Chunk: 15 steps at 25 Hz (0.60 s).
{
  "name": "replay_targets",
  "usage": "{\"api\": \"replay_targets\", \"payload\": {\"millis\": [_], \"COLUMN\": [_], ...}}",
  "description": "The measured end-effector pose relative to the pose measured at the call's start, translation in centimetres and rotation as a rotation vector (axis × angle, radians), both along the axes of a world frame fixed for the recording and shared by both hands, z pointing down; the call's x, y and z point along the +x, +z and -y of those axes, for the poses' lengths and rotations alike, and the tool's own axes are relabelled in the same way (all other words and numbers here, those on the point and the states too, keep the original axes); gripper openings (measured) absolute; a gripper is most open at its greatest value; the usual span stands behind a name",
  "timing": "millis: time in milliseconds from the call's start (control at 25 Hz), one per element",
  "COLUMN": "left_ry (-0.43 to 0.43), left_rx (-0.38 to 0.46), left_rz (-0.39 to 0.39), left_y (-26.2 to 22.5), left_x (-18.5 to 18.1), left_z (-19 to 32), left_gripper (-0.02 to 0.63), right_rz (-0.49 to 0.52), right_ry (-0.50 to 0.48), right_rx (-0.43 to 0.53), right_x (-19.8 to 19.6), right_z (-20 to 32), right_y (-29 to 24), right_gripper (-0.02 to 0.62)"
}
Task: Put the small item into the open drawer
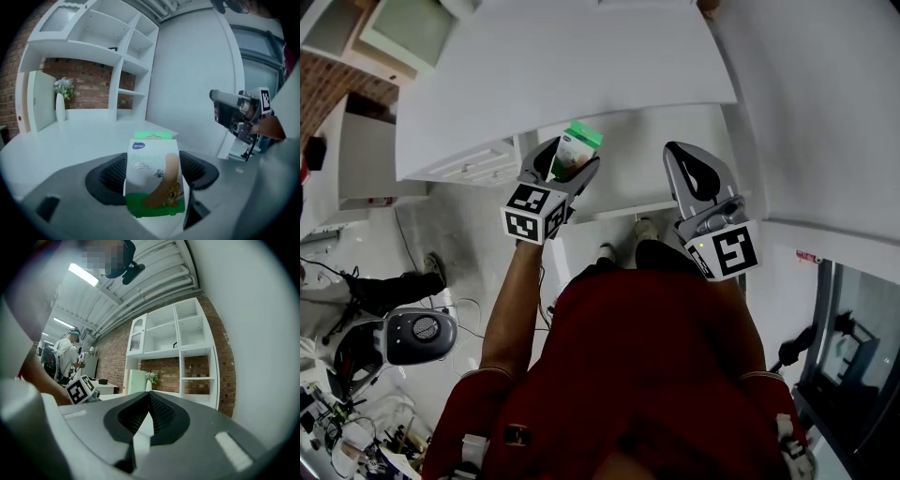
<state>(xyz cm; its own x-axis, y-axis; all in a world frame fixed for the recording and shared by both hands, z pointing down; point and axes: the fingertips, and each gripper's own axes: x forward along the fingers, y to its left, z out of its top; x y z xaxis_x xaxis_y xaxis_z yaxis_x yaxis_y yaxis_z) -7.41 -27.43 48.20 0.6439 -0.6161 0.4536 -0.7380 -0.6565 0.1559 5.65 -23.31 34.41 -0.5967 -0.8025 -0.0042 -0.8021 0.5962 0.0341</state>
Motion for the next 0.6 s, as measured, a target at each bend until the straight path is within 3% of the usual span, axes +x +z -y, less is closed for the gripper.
{"api": "replay_targets", "payload": {"millis": [600], "left_ry": [-0.028], "left_rx": [-0.264], "left_rz": [0.162], "left_y": [11.7], "left_x": [-0.7], "left_z": [2.9], "left_gripper": [0.352], "right_rz": [-0.027], "right_ry": [0.000], "right_rx": [-0.064], "right_x": [2.2], "right_z": [3.0], "right_y": [2.4], "right_gripper": [0.012]}}
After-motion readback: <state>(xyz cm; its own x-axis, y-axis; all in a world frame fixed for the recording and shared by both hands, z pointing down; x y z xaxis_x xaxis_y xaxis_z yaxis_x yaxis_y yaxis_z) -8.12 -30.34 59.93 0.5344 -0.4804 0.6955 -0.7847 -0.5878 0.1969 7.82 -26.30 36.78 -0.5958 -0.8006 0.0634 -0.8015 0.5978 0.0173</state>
